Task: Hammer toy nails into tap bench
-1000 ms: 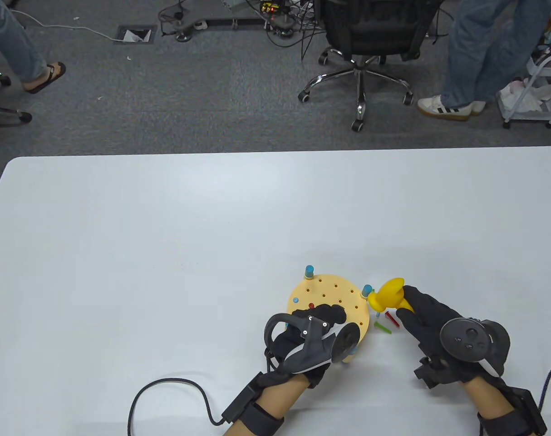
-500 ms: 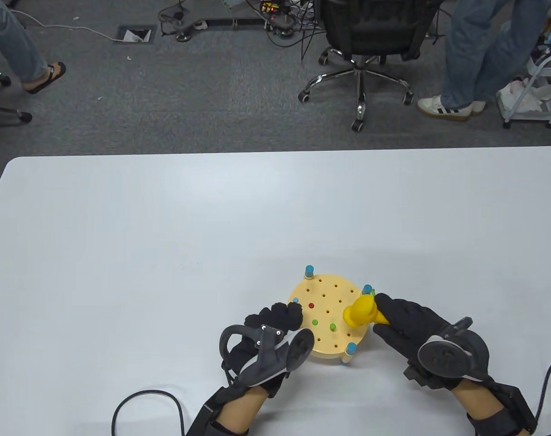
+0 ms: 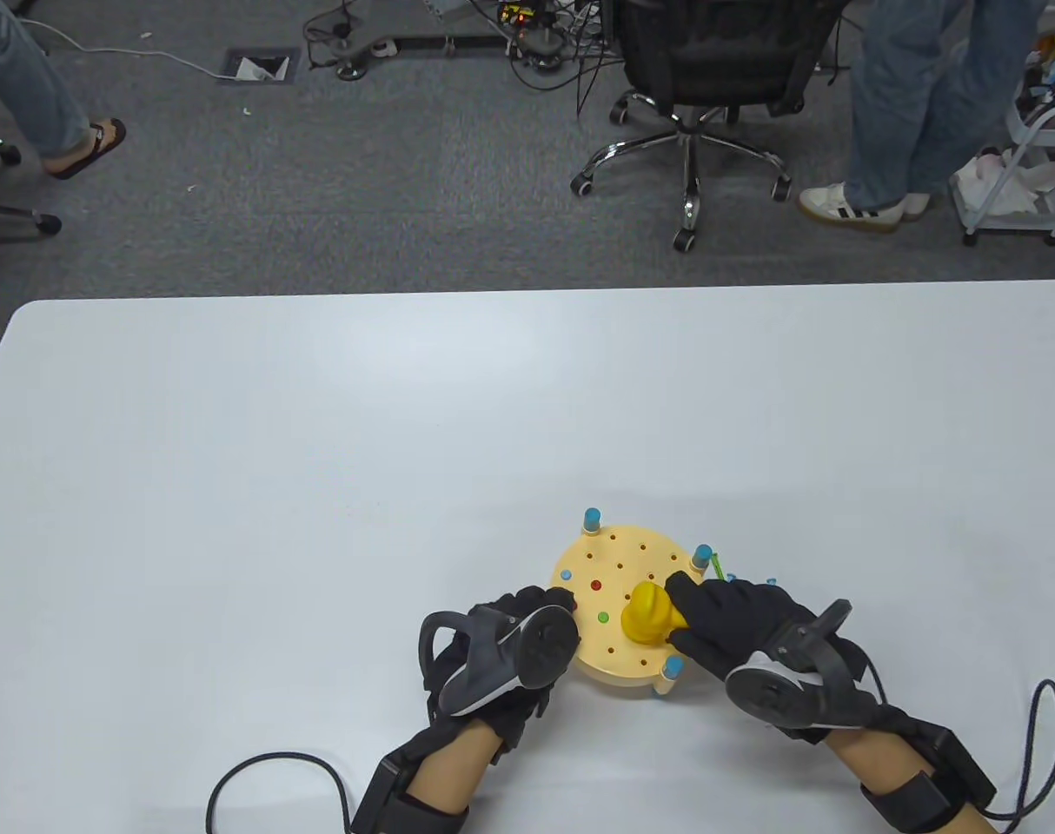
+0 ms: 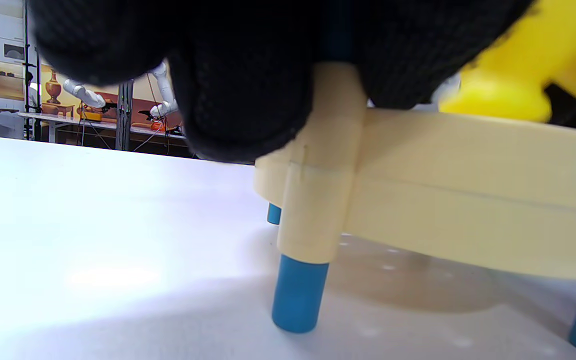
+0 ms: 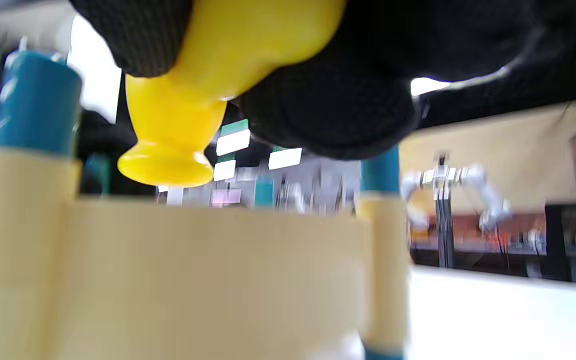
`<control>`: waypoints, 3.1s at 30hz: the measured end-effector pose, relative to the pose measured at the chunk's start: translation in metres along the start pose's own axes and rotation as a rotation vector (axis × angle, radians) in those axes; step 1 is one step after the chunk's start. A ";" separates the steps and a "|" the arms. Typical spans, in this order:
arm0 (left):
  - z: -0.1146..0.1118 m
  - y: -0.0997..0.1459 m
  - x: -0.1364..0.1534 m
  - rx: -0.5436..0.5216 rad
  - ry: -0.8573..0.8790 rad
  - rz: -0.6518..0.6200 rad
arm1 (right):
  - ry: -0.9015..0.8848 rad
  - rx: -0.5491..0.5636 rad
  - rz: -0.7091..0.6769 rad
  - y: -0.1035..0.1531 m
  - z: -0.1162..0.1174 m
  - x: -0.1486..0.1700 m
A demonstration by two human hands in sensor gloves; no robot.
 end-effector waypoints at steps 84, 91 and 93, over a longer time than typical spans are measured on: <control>0.040 0.043 0.122 -0.466 0.731 0.316 | 0.309 -0.516 0.701 0.027 0.054 0.143; 0.047 0.043 0.114 -0.474 0.697 0.273 | 0.163 -0.432 0.792 0.042 0.036 0.166; 0.049 0.043 0.111 -0.479 0.694 0.260 | 0.105 -0.406 0.817 0.047 0.030 0.174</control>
Point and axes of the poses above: the tracker on the back of each hand, its own x axis roughly to the little-finger side, its own y axis roughly from the fingertips to the wrist, z = x × y, the point moved 4 cm from there along -y, roughly from the wrist to the fingertips, and after that the axes turned 10 degrees about -y, right-handed, at the moved point
